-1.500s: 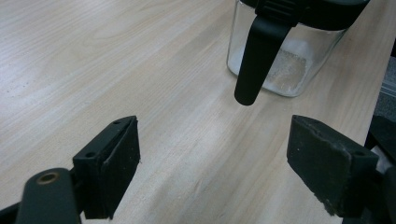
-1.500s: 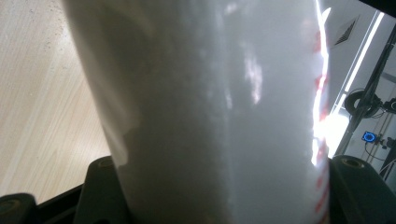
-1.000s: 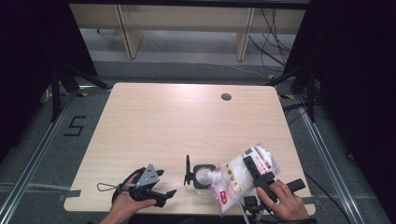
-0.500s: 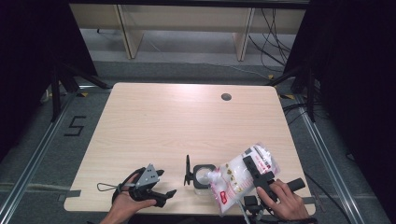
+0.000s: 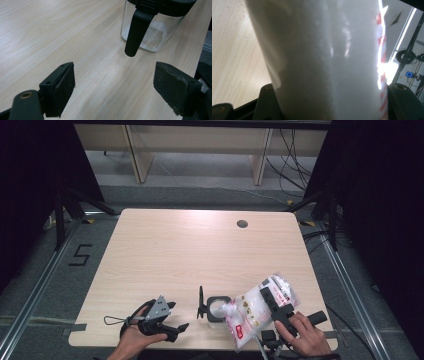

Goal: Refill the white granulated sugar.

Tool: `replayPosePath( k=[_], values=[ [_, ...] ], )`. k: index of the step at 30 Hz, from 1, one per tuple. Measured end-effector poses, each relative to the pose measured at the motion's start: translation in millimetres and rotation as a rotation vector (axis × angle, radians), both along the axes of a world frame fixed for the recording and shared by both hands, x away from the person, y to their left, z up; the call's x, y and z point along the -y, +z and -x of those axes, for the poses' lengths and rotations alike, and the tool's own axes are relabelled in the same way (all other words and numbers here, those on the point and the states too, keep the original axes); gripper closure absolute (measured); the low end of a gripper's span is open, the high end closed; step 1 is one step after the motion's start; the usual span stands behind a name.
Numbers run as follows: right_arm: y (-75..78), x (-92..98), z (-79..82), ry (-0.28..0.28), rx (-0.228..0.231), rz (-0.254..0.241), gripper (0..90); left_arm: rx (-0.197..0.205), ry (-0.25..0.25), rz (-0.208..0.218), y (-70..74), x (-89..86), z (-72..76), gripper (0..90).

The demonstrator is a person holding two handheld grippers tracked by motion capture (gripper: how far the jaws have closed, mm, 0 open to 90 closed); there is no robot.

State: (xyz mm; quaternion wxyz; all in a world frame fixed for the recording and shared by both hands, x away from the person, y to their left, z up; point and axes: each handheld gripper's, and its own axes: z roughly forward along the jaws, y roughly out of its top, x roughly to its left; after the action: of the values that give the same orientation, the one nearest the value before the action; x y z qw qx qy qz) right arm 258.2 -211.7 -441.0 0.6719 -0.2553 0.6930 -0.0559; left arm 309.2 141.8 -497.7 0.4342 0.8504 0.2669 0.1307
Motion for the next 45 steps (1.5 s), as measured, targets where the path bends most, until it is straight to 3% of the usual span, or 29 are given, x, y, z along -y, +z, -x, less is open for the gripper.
replayPosePath(
  k=[3,5,9,10,13,15,16,17,19,21,22,26,27,28,29,30,33,34,35,36,37,38,39,42,43,45],
  values=[
    [0.3,0.5,0.2,-0.007,-0.010,-0.002,42.3,-0.011,-0.001,-0.001,0.2,0.0,0.3,17.2],
    [-1.3,2.5,-2.8,0.023,-0.015,-0.048,42.3,-0.012,-0.002,-0.002,0.1,0.0,0.1,17.2],
    [-2.4,6.1,-3.2,-0.014,-0.049,-0.083,42.4,-0.011,-0.001,0.001,0.0,0.0,0.0,17.2],
    [-0.4,5.2,-4.6,0.007,-0.049,-0.067,42.4,-0.020,0.007,0.010,-0.7,0.4,0.4,17.2],
    [1.3,5.5,-3.8,0.000,-0.055,-0.075,42.5,-0.025,0.021,0.024,-1.5,1.1,1.1,17.2],
    [0.6,5.6,-2.9,-0.011,-0.077,-0.121,42.5,-0.022,0.024,0.014,-1.4,0.4,0.3,17.2],
    [1.5,5.4,-3.2,-0.011,-0.080,-0.114,42.5,-0.023,0.032,0.029,-1.5,1.4,1.0,17.2],
    [1.8,4.9,-3.3,-0.010,-0.077,-0.105,42.6,-0.015,0.029,0.011,-1.4,0.4,0.7,17.2],
    [-1.5,6.1,-2.0,-0.040,-0.097,-0.129,42.6,-0.026,0.040,0.048,-2.0,2.6,2.4,17.2],
    [-2.1,5.9,-2.1,-0.039,-0.102,-0.139,42.6,-0.018,0.030,0.025,-1.5,1.0,1.2,17.2],
    [-0.3,4.2,-3.1,-0.021,-0.095,-0.103,42.6,-0.021,0.031,0.032,-1.5,1.3,1.5,17.2],
    [0.1,4.6,-3.6,-0.025,-0.102,-0.118,42.7,-0.020,0.030,0.029,-1.5,1.2,1.4,17.2],
    [-0.5,4.7,-3.5,-0.029,-0.101,-0.120,42.6,-0.024,0.034,0.046,-1.8,2.3,2.0,17.2],
    [-1.9,5.2,-2.9,-0.039,-0.105,-0.131,42.7,-0.014,0.021,0.016,-0.6,0.3,1.2,17.2],
    [-2.1,5.6,-3.0,-0.040,-0.109,-0.134,42.7,-0.012,0.017,0.013,-0.5,0.2,1.0,17.2],
    [-1.6,5.4,-3.5,-0.033,-0.108,-0.127,42.7,-0.022,0.032,0.045,-1.8,2.3,2.0,17.2],
    [-0.9,4.5,-3.3,-0.026,-0.105,-0.117,42.7,-0.026,0.032,0.045,-1.8,2.4,2.1,17.2],
    [-2.0,5.1,-3.0,-0.035,-0.115,-0.132,42.7,-0.021,0.019,0.019,-1.0,0.6,1.4,17.2],
    [-2.2,5.2,-2.9,-0.035,-0.116,-0.138,42.7,-0.024,0.029,0.036,-1.7,1.8,1.9,17.2],
    [-2.2,4.8,-3.1,-0.033,-0.114,-0.136,42.7,-0.027,0.032,0.044,-2.0,2.4,2.1,17.2],
    [-0.3,3.3,-3.8,-0.017,-0.104,-0.104,42.7,-0.026,0.032,0.044,-1.9,2.3,2.2,17.2],
    [-0.3,3.1,-3.8,-0.013,-0.099,-0.103,42.7,-0.021,0.017,0.015,-0.8,0.3,1.3,17.2],
    [-1.0,3.7,-3.6,-0.018,-0.106,-0.111,42.7,-0.022,0.030,0.043,-1.7,2.1,2.0,17.2],
    [-0.5,3.5,-3.7,-0.019,-0.104,-0.107,42.7,-0.026,0.032,0.045,-1.9,2.3,2.2,17.2],
    [-0.7,3.3,-3.2,-0.022,-0.106,-0.113,42.7,-0.013,0.015,0.012,-0.5,0.1,1.1,17.2],
    [0.4,3.1,-3.3,-0.011,-0.098,-0.108,42.7,-0.004,0.004,0.000,0.2,-0.4,0.5,17.2]
  ],
)
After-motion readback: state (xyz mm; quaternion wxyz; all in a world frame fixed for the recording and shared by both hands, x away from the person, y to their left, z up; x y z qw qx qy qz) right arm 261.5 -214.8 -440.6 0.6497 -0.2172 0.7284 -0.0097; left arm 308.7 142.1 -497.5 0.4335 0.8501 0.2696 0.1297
